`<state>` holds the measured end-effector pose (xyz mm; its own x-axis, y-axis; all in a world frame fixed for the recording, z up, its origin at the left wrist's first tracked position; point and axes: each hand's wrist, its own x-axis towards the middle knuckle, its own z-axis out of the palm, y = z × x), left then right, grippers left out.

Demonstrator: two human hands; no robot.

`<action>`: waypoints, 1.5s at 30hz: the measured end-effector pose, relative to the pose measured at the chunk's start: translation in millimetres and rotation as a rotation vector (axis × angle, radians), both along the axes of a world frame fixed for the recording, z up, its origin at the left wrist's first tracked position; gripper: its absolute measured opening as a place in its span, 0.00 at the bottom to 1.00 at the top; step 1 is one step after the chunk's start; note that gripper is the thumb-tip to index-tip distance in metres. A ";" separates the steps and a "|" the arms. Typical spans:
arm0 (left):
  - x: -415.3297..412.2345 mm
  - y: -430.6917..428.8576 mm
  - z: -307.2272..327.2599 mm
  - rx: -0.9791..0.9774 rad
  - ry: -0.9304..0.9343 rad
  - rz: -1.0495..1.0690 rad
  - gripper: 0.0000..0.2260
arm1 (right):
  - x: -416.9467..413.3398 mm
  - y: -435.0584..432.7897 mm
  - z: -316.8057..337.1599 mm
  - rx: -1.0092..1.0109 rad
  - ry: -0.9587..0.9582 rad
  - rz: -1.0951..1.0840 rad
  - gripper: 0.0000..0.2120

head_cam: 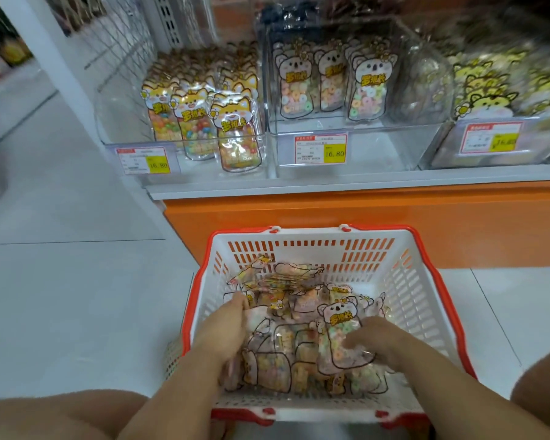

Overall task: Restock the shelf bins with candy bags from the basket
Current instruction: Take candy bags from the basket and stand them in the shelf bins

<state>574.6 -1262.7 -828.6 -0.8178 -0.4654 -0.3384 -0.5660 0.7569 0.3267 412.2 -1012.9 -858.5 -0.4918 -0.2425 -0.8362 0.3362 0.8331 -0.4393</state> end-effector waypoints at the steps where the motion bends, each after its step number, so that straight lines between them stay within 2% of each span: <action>1: 0.6 1.1 8.6 0.043 0.051 0.061 0.05 | -0.6 0.1 6.3 -0.004 0.002 0.002 0.37; 4: -1.6 2.6 27.2 0.260 0.248 0.333 0.05 | 0.0 -0.5 28.0 -0.088 -0.019 -0.128 0.33; 9: -16.5 17.5 68.7 0.775 0.529 0.746 0.07 | 0.8 -4.6 87.7 -0.512 -0.160 -0.509 0.22; 11: -22.2 30.2 86.8 0.976 0.616 0.838 0.08 | 2.7 -5.9 116.2 -0.680 -0.173 -0.583 0.13; 14: -28.6 49.3 110.7 1.205 0.745 0.895 0.14 | 12.8 -8.9 157.1 -0.867 -0.198 -0.627 0.03; 18: -38.3 67.5 138.6 1.351 0.919 0.875 0.17 | 20.1 -14.0 200.4 -0.991 -0.222 -0.609 0.06; 21: -42.1 71.0 161.6 1.381 0.946 0.820 0.16 | 9.8 -13.3 224.7 -1.018 -0.209 -0.605 0.07; 23: -43.4 71.3 177.4 1.284 0.978 0.769 0.14 | -0.4 -12.4 237.6 -1.030 -0.192 -0.588 0.14; 24: -43.9 72.0 184.6 1.173 1.011 0.735 0.13 | -4.6 -11.5 245.0 -1.039 -0.187 -0.575 0.18; 25: -43.6 73.5 192.0 1.011 1.060 0.675 0.11 | -8.4 -10.4 252.8 -1.053 -0.184 -0.563 0.20; 28: -39.8 74.1 209.6 0.317 1.186 0.326 0.12 | -19.0 -3.6 275.5 -1.149 -0.221 -0.520 0.22; 30: -40.7 68.5 207.0 0.051 1.249 0.083 0.12 | -24.6 2.2 286.2 -1.235 -0.265 -0.525 0.21; 32: -44.7 62.3 198.8 -0.060 1.296 -0.072 0.11 | -27.0 5.6 285.5 -1.255 -0.289 -0.548 0.20; 35: -48.7 67.8 196.7 -0.159 1.335 -0.238 0.12 | -22.0 3.2 275.9 -1.173 -0.295 -0.553 0.14; 40: -56.3 80.2 200.6 -0.295 1.343 -0.533 0.10 | -9.3 -7.0 274.7 -1.168 -0.347 -0.528 0.16; 43: -58.9 82.7 195.3 -0.385 1.277 -0.603 0.13 | -10.6 -6.5 272.4 -1.248 -0.327 -0.588 0.14; 45: -55.7 82.7 189.6 -0.370 1.234 -0.612 0.14 | -16.5 -4.5 271.8 -1.271 -0.247 -0.606 0.13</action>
<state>519.0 -1180.0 -639.0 -0.5948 0.1598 0.7878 0.3730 0.9230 0.0944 395.7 -1017.5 -586.7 -0.6650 -0.6872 -0.2923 0.6679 -0.3723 -0.6444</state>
